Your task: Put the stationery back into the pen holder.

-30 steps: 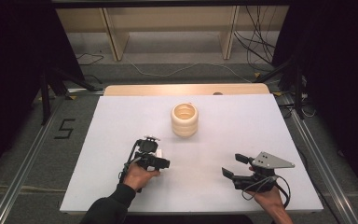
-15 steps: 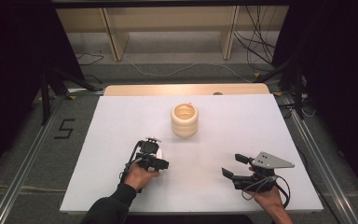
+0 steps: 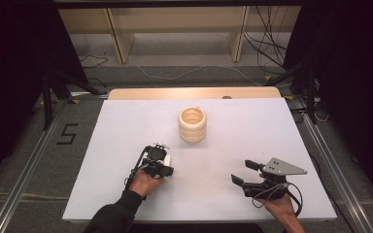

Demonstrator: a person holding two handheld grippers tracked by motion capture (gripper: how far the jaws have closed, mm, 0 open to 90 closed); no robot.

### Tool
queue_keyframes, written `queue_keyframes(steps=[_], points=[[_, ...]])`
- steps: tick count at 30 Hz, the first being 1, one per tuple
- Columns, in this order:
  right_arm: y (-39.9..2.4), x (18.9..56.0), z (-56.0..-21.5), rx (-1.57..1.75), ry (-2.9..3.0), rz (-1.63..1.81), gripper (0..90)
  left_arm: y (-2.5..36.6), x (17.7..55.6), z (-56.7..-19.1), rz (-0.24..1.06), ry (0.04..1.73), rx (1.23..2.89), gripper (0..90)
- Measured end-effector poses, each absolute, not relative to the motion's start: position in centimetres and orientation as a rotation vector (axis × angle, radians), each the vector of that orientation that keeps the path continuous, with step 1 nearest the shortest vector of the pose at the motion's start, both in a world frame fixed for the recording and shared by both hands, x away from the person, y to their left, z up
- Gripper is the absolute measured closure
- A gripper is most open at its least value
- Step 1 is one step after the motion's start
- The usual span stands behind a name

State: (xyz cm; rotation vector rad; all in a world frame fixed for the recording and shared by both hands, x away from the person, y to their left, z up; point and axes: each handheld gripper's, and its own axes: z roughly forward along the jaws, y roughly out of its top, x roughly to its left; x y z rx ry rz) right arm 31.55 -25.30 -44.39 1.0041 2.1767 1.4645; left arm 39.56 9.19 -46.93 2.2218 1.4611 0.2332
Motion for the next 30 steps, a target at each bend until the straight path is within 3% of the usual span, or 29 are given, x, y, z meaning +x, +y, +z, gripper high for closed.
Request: queue_keyframes(steps=[7, 30], points=[[-25.3, 31.5, -44.4, 1.004, 2.177, 1.464, 25.1, 9.1, 39.8, -46.9, 0.226, 1.368, 2.285, 67.3], [-24.7, 31.3, -44.1, 0.949, 2.185, 1.454, 25.2, 9.1, 40.5, -45.4, -0.041, 1.136, 2.396, 67.7]])
